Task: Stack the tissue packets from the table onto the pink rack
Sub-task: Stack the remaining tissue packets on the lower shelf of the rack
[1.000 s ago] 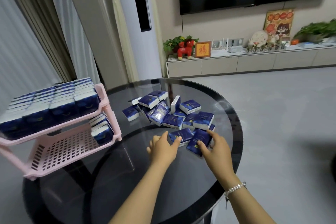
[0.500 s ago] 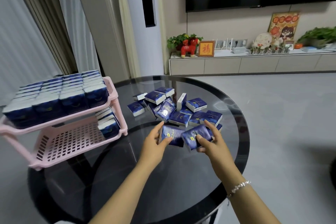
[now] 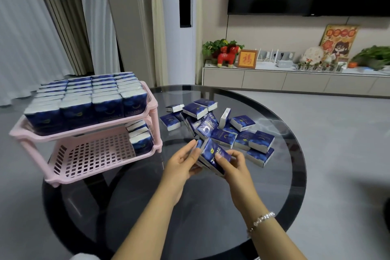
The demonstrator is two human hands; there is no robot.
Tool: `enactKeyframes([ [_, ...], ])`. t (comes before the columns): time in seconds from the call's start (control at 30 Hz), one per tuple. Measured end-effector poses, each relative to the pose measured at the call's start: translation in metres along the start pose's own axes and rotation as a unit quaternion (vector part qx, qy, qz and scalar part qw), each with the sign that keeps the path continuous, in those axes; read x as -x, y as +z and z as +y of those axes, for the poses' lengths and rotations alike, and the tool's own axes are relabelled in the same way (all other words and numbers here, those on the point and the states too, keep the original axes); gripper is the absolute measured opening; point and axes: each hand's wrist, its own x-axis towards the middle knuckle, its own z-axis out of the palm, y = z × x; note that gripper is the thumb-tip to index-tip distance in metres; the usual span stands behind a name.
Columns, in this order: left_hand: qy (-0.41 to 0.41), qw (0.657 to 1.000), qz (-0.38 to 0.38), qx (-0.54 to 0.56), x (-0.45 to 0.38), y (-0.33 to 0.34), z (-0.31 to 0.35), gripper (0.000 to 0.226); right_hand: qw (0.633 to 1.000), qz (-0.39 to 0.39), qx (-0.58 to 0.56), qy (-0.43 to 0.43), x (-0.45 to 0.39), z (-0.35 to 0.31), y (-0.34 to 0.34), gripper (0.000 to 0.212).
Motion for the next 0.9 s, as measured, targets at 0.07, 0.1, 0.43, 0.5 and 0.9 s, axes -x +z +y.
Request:
enactKeyframes([
  [0.07, 0.003, 1.000, -0.014, -0.008, -0.001, 0.003, 0.000, 0.054, 1.000, 0.000, 0.008, 0.000, -0.002, 0.002, 0.000, 0.039],
  [0.1, 0.006, 1.000, -0.015, -0.025, -0.002, 0.006, -0.002, 0.059, 1.000, -0.004, 0.006, -0.001, -0.003, 0.002, 0.000, 0.036],
  [0.43, 0.008, 0.997, 0.070, -0.027, -0.016, 0.012, -0.017, 0.033, 0.959, 0.085, 0.240, -0.127, -0.025, -0.026, -0.038, 0.017],
  [0.5, 0.013, 0.997, 0.065, -0.031, -0.015, 0.012, -0.017, 0.023, 0.922, 0.128, 0.323, -0.172, -0.039, -0.034, -0.050, 0.017],
  [0.9, 0.018, 0.997, 0.076, -0.025, -0.017, 0.010, -0.023, 0.019, 0.843, 0.095, 0.530, 0.000, -0.100, -0.064, -0.090, 0.075],
])
